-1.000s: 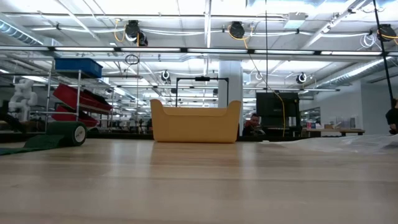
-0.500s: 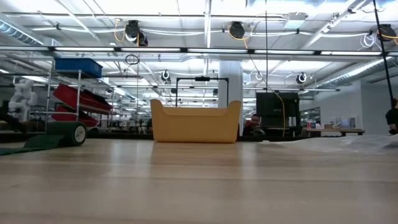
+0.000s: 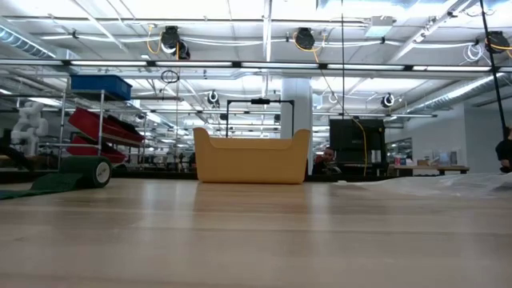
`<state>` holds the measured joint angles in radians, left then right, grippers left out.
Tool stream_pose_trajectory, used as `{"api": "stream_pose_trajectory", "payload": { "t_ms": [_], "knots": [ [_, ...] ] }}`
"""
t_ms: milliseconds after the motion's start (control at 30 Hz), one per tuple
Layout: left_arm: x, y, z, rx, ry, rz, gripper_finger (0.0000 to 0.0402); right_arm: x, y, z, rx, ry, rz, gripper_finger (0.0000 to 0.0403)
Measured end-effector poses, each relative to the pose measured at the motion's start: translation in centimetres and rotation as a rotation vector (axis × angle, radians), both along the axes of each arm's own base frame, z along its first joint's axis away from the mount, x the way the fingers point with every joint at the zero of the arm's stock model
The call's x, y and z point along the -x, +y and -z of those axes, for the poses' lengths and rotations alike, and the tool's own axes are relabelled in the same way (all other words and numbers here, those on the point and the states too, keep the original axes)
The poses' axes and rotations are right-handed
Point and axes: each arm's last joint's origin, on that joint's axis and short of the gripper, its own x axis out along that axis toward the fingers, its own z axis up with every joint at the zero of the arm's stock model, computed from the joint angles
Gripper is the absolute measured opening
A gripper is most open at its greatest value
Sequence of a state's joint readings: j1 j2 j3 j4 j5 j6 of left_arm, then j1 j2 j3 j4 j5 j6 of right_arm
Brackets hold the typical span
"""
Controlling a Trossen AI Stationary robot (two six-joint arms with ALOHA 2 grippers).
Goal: Roll bandage
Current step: Roll the red bandage
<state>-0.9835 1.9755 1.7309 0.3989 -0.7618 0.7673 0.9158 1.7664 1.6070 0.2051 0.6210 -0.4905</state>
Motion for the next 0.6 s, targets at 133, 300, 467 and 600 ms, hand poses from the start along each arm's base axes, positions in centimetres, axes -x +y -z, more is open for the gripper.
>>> {"api": "stream_pose_trajectory", "payload": {
  "t_ms": [133, 300, 467, 600],
  "knots": [
    [-0.2, 0.2, 0.0, 0.0, 0.001, -0.011, 0.0026, -0.6, -0.5, -0.1, -0.043, 0.009, 0.017, 0.0197],
    [-0.3, 0.2, 0.0, 0.0, 0.003, -0.021, 0.0026, -0.6, -0.4, 0.0, -0.053, 0.014, -0.037, 0.0197],
    [-0.4, 0.4, 0.2, -0.015, 0.021, -0.066, 0.0026, -0.7, -0.4, 0.0, -0.074, 0.019, -0.111, 0.0197],
    [-0.4, 0.4, 0.2, -0.014, 0.021, -0.071, 0.0026, -1.4, -0.5, 0.4, -0.041, 0.01, -0.084, 0.0197]
  ]
}}
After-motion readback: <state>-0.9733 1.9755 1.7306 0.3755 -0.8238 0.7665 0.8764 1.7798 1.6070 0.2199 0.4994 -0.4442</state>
